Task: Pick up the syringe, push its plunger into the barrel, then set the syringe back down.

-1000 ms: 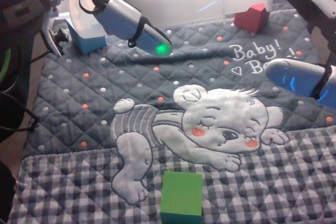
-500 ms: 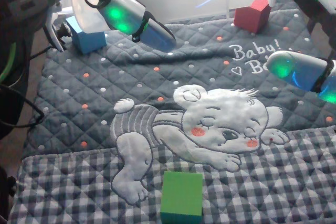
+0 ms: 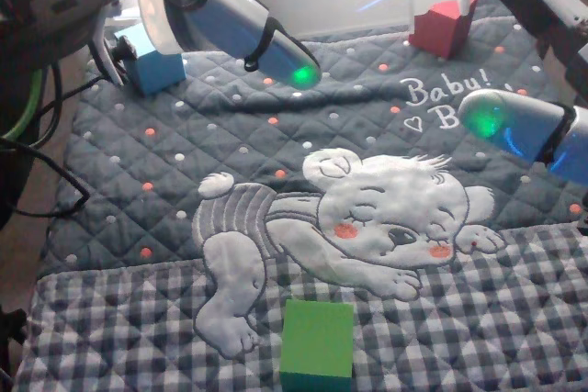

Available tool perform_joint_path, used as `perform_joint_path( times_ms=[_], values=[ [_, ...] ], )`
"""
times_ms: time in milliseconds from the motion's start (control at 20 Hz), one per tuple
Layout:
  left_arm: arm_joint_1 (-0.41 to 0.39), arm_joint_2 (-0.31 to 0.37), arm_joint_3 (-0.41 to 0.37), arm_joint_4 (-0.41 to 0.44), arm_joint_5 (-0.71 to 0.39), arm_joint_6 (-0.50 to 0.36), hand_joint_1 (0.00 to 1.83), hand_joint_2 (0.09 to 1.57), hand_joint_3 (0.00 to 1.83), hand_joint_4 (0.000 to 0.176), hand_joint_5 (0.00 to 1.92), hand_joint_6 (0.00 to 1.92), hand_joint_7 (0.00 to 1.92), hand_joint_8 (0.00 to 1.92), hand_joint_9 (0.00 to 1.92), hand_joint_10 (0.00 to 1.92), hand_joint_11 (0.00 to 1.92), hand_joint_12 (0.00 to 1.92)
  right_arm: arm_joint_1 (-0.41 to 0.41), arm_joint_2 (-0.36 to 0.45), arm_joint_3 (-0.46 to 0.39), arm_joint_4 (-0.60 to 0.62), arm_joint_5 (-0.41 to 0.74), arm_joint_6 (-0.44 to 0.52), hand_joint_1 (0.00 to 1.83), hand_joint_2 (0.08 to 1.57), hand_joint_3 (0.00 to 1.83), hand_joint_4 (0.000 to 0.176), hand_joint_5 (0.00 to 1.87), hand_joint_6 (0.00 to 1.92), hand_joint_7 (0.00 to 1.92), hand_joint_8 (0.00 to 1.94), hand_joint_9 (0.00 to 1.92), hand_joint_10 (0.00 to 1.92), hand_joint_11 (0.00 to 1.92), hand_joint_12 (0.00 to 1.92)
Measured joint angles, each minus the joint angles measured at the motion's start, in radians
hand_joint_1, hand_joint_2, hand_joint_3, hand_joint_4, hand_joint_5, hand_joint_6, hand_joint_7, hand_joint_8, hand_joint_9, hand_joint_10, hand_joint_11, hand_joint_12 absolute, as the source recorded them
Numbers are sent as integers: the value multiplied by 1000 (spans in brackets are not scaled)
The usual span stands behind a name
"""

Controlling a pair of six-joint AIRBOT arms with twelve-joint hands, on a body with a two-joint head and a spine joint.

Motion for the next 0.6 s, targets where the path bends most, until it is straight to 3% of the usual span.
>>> perform_joint_path(
  times_ms=[150, 300, 600],
  values=[
    [-2, -5, 0, 5, -3, -2, 1349, 1193, 51, 0, 1401, 1921, 1546, 1921, 1618, 1921, 1641, 1921, 0, -5, 0, -17, -4, 0, 71, 1015, 0, 0, 51, 0, 3, 0, 0, 0, 38, 30],
    [-3, -6, 0, 10, -1, -1, 1342, 1187, 56, 0, 1411, 1921, 1553, 1921, 1622, 1921, 1644, 1921, 5, -7, 0, -17, -10, 0, 125, 1036, 6, 0, 46, 0, 4, 1, 0, 0, 35, 31],
    [-3, -5, 0, 15, 2, -11, 1367, 1180, 49, 0, 1413, 1921, 1565, 1921, 1634, 1921, 1655, 1921, 7, 18, 0, -33, -24, 0, 57, 1031, 7, 0, 58, 2, 14, 1, 0, 0, 30, 32]
  ],
)
